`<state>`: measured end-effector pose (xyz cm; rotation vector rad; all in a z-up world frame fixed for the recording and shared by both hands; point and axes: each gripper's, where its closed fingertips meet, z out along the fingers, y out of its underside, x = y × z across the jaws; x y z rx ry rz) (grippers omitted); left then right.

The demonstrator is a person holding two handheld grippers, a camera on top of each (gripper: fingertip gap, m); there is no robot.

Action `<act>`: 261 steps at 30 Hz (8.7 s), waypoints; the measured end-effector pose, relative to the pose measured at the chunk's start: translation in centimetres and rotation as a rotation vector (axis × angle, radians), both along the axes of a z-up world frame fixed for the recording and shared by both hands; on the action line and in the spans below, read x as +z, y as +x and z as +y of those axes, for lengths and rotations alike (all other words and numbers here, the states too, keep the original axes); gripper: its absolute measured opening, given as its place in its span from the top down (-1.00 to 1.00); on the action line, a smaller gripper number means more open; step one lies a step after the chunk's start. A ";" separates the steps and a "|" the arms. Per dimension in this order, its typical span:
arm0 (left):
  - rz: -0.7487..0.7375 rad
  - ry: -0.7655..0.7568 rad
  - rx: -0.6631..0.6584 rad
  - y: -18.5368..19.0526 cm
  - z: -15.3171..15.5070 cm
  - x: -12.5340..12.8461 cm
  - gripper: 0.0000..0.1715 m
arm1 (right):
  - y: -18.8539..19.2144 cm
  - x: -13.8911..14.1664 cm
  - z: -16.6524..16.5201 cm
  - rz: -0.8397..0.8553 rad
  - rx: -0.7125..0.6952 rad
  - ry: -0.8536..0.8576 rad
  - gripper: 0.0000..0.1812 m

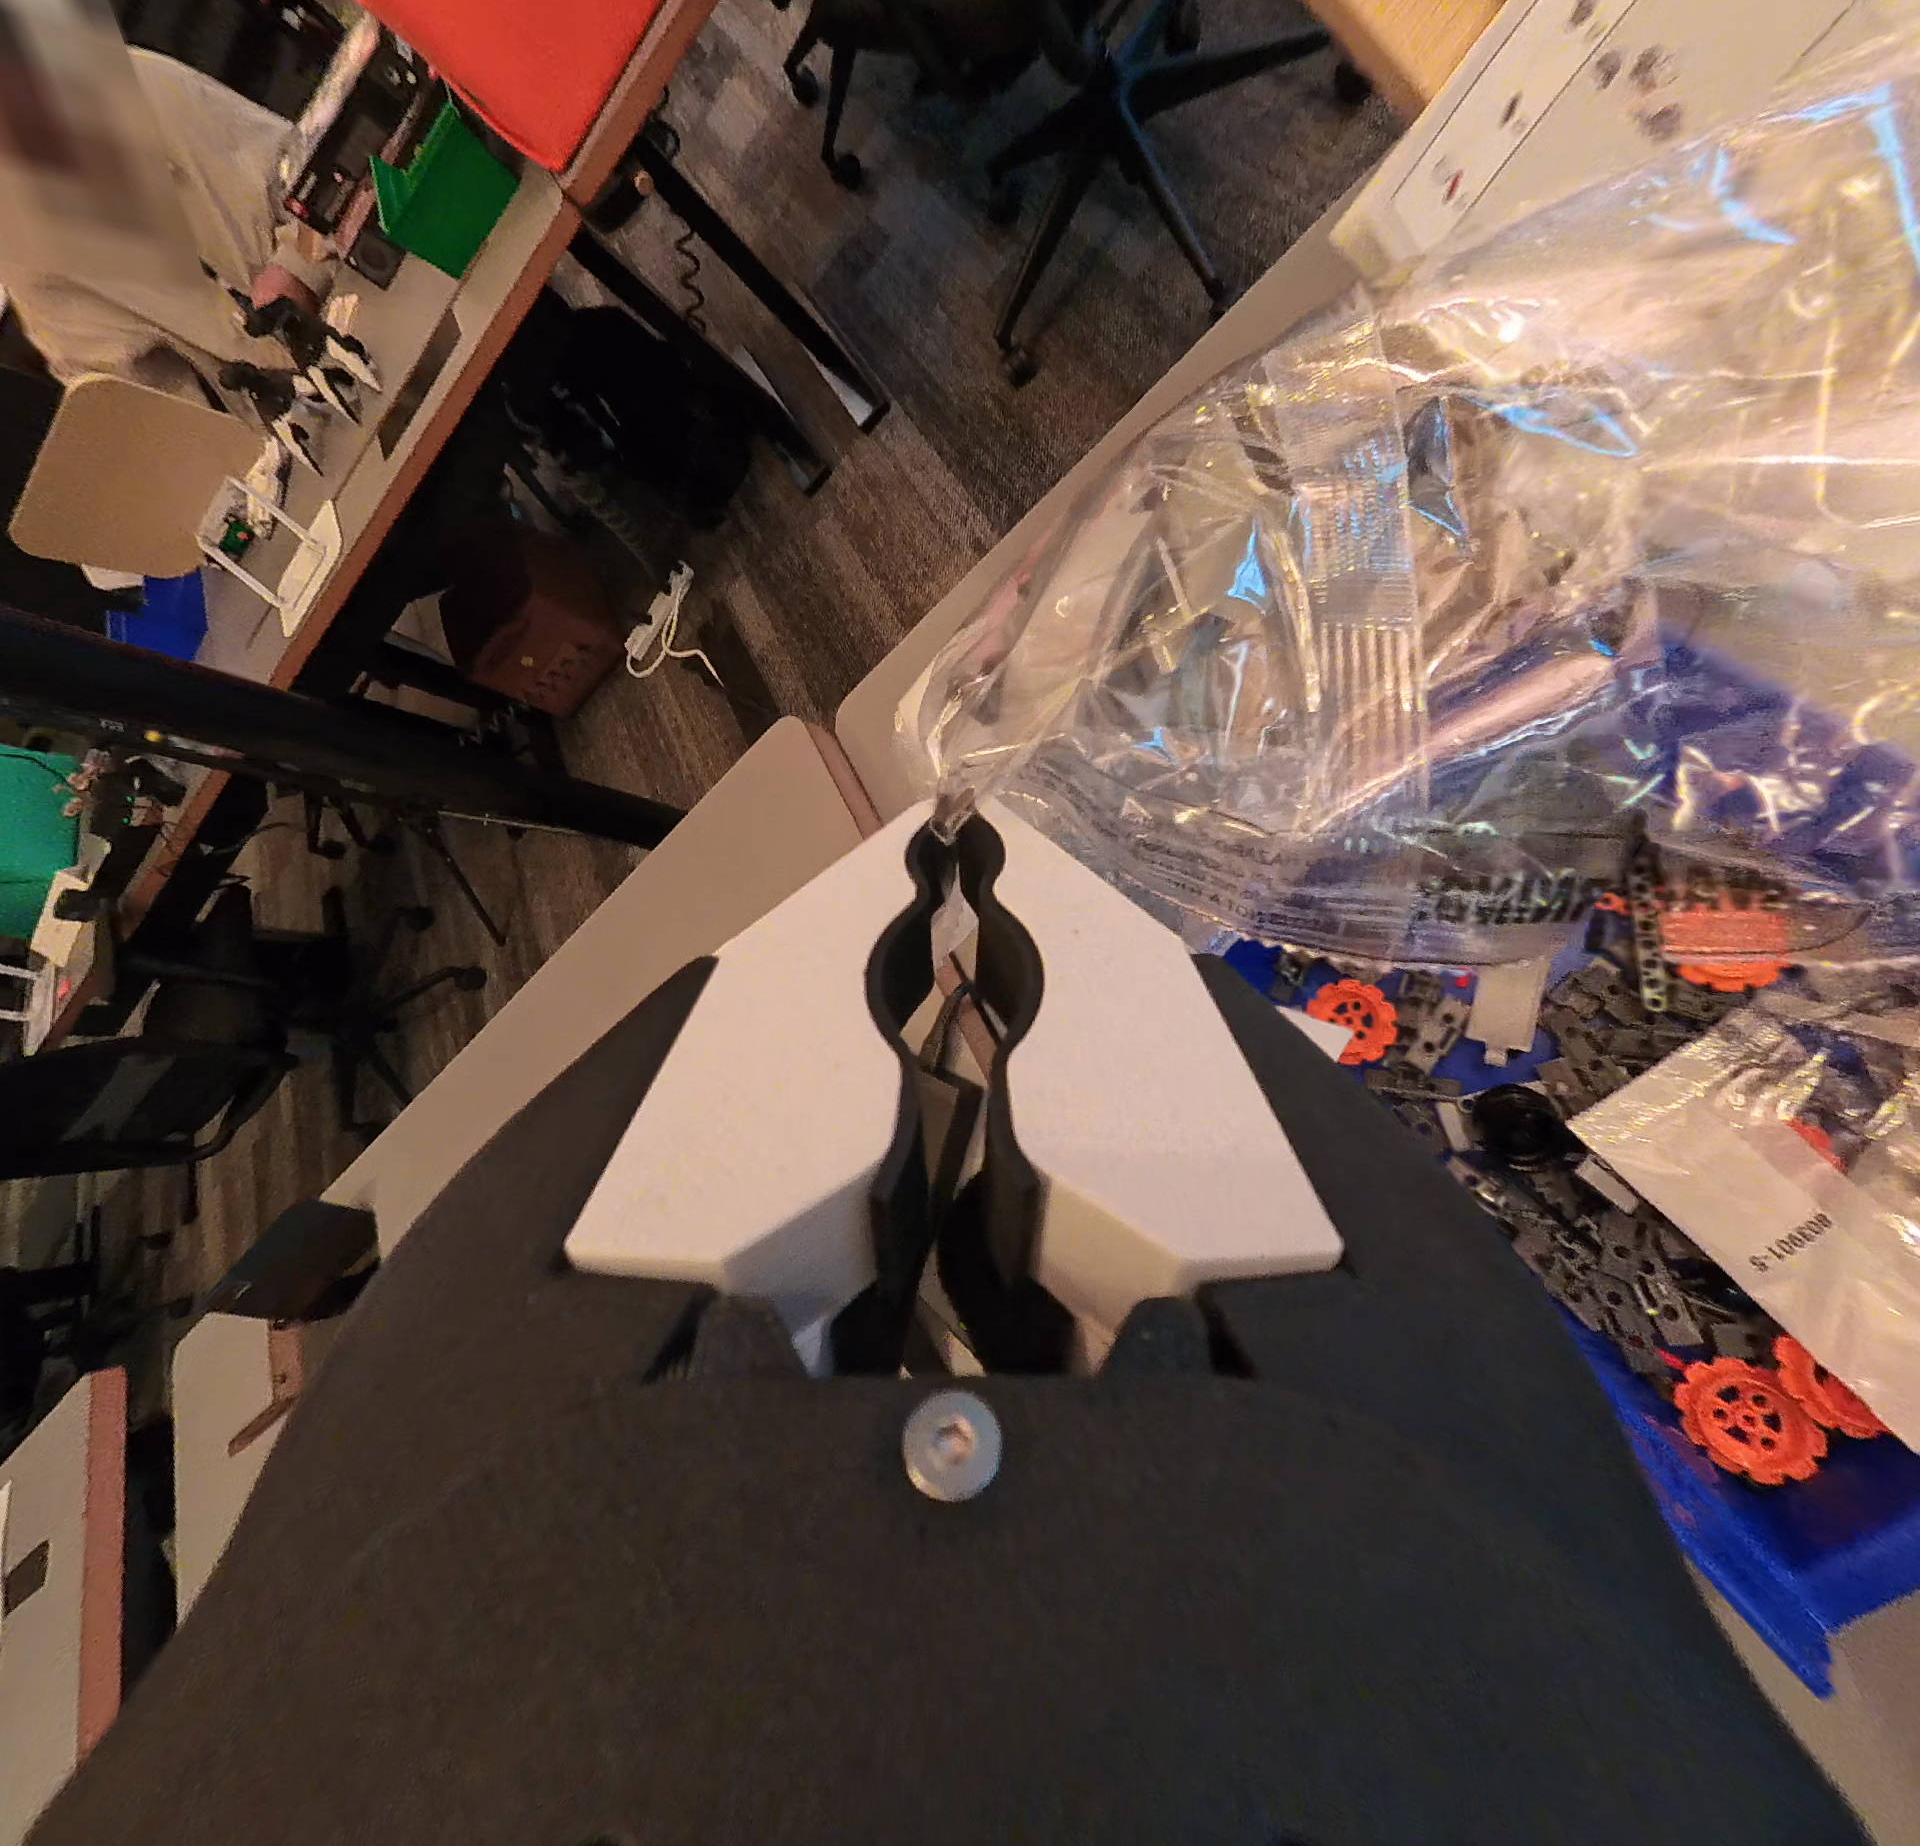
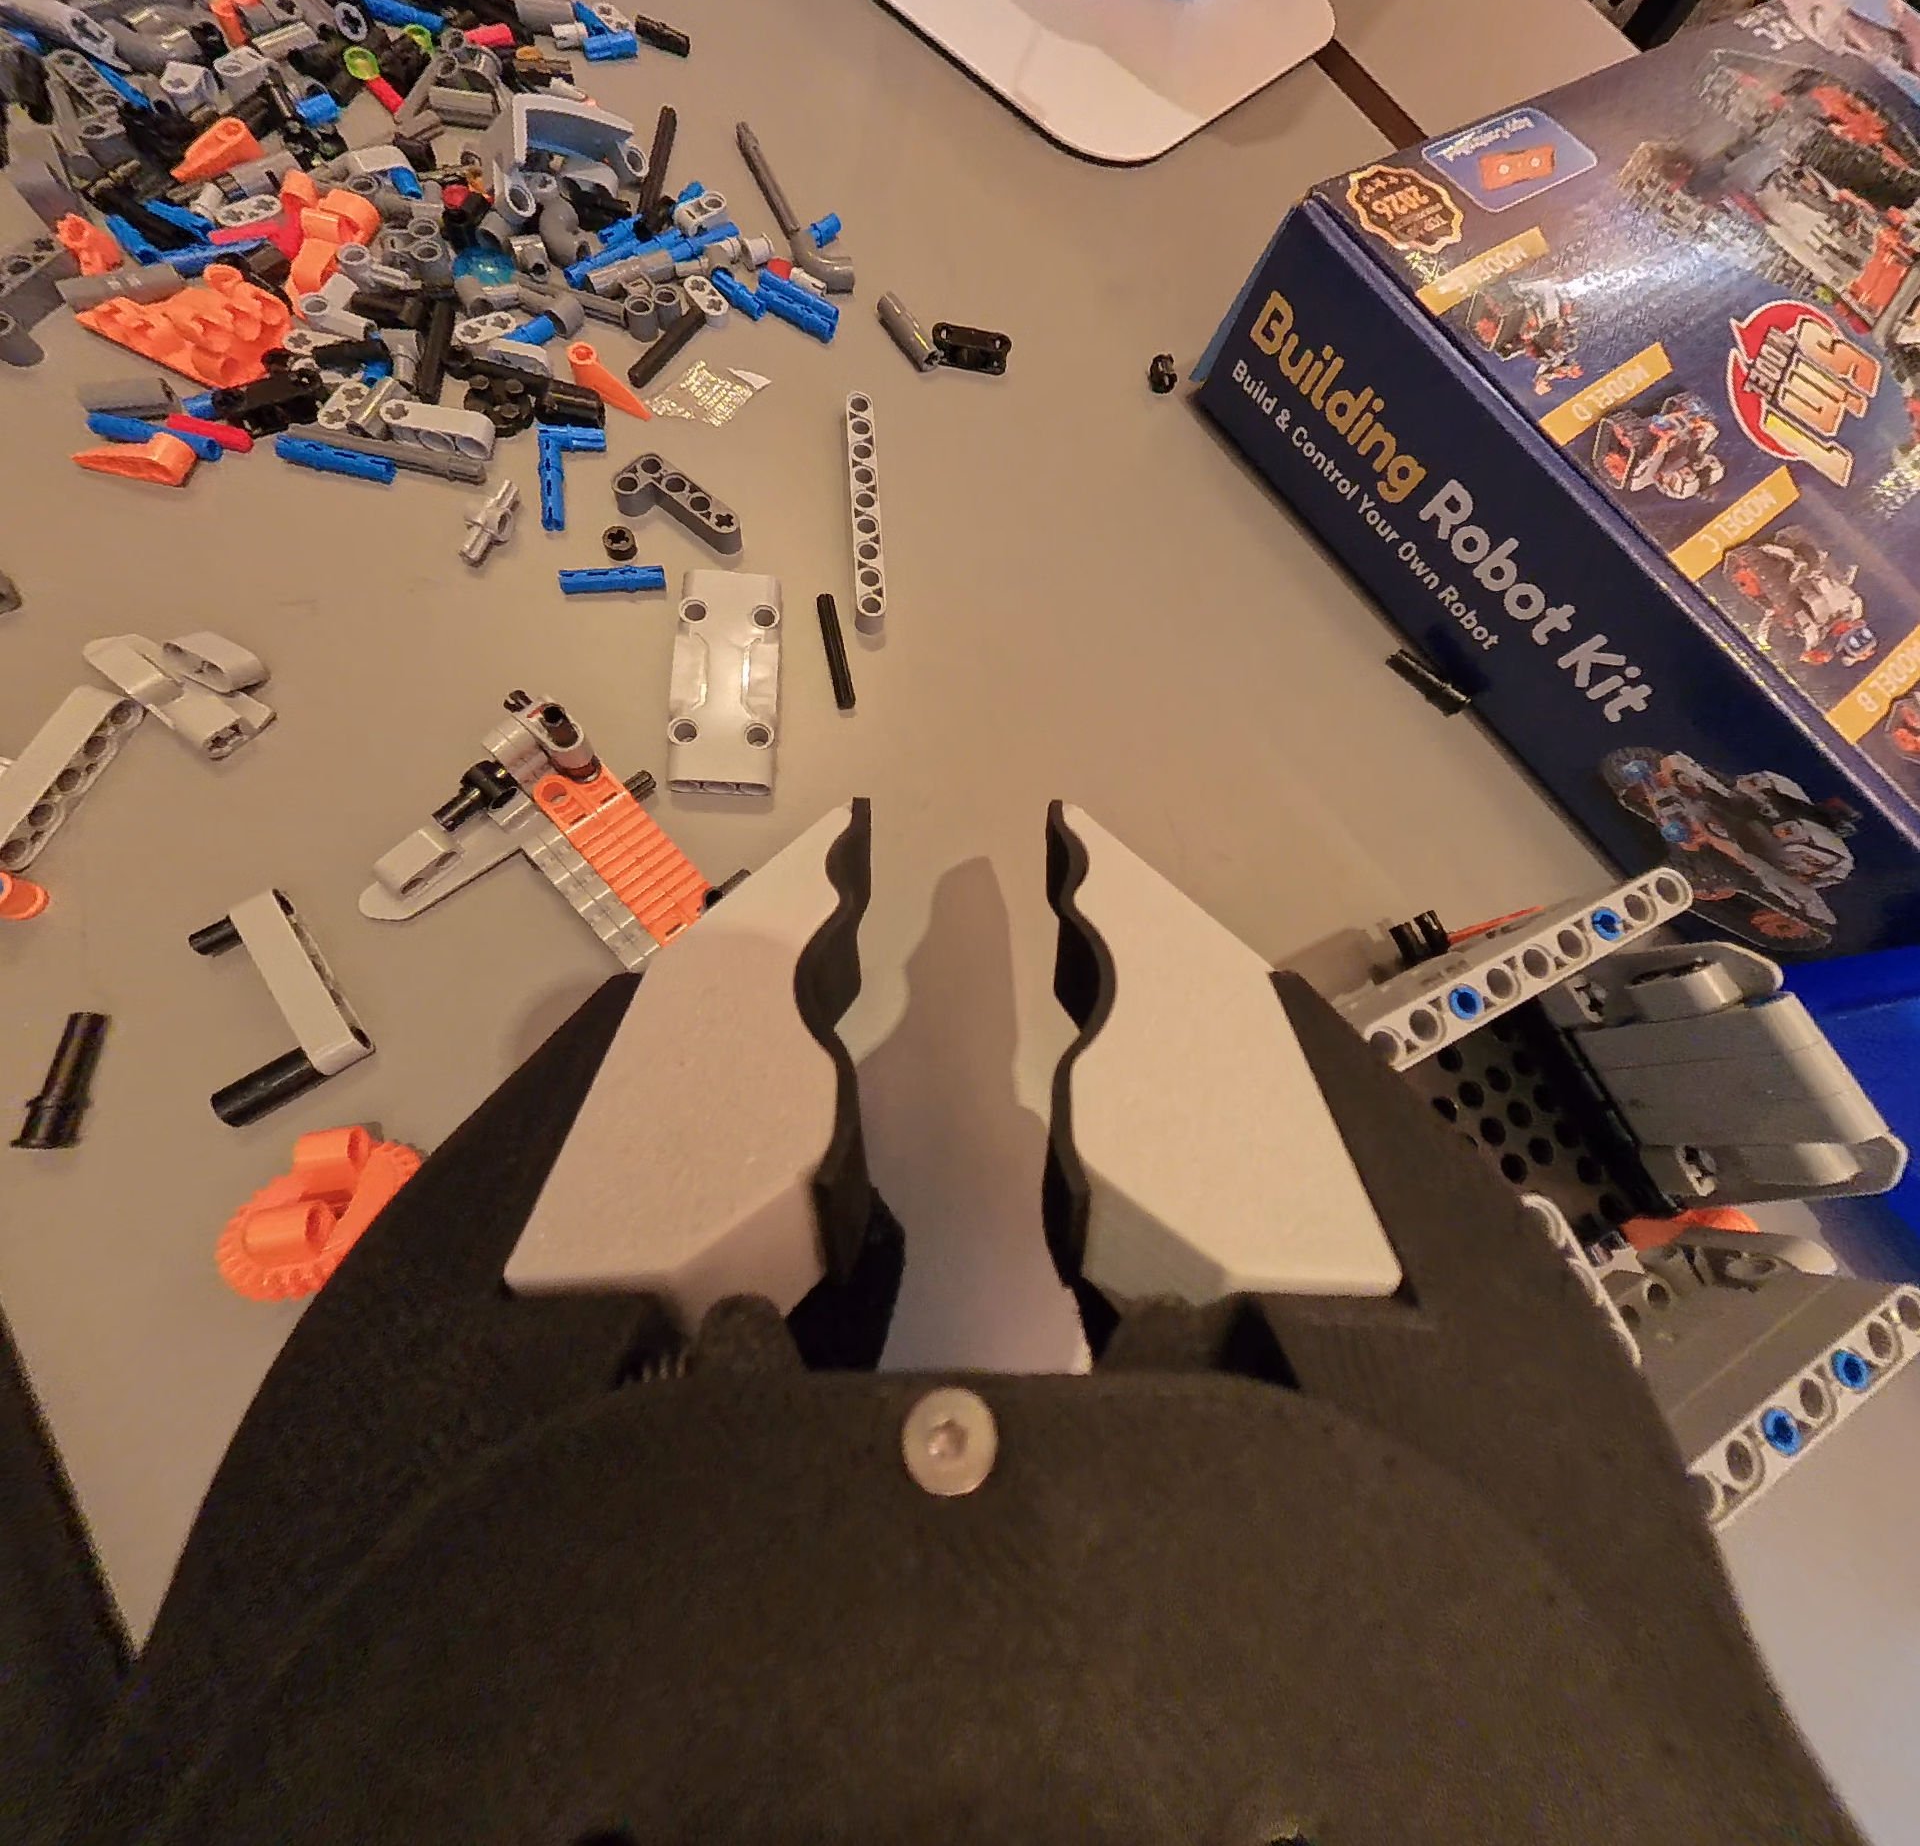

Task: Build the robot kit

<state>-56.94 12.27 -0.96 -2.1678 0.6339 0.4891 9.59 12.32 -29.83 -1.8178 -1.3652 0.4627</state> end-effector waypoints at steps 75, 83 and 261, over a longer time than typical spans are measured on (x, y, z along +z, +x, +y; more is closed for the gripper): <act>-0.114 -0.640 -0.095 14.0 -11.5 -21.3 0.57 | -1.4 4.4 -3.3 0.088 0.105 0.104 0.63; -0.138 -0.560 -0.208 20.1 -11.6 -20.8 0.72 | -0.9 4.9 -2.8 0.109 0.069 0.102 0.64; -0.558 -0.109 -0.400 42.9 -7.2 -27.4 0.49 | 4.7 0.0 -9.6 0.120 -0.099 -0.119 0.51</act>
